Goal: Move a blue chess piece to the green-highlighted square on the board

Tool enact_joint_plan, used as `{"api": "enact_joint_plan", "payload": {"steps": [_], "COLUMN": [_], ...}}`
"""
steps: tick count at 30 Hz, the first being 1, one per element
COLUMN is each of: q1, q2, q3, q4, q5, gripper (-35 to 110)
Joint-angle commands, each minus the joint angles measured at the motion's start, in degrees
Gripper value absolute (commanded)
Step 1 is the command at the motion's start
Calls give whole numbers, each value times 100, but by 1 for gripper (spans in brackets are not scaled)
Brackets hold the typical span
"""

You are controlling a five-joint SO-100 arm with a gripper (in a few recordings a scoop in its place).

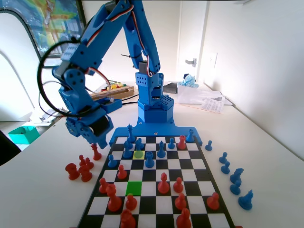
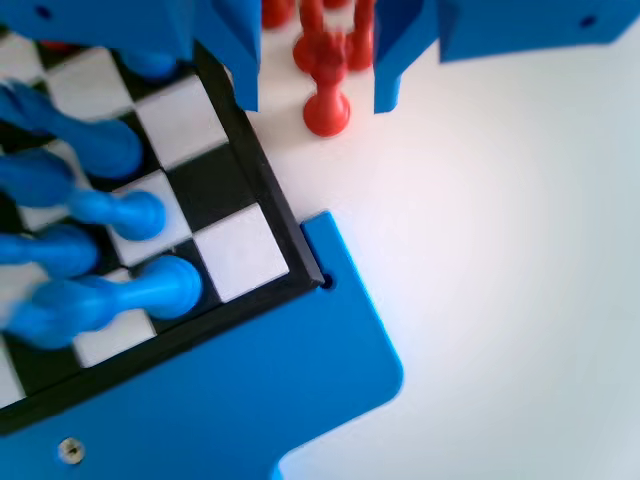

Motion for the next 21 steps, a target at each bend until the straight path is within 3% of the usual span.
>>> {"api": "enact_joint_plan", "payload": {"steps": [1,10,21], "q1": [-53,-606,-2004], "q2": [888,1758,2628], "q3": [-571,-1397,-844], "q4": [844,2435,2241], "q5": [-158,-246,563], "gripper": [17,16,15]}}
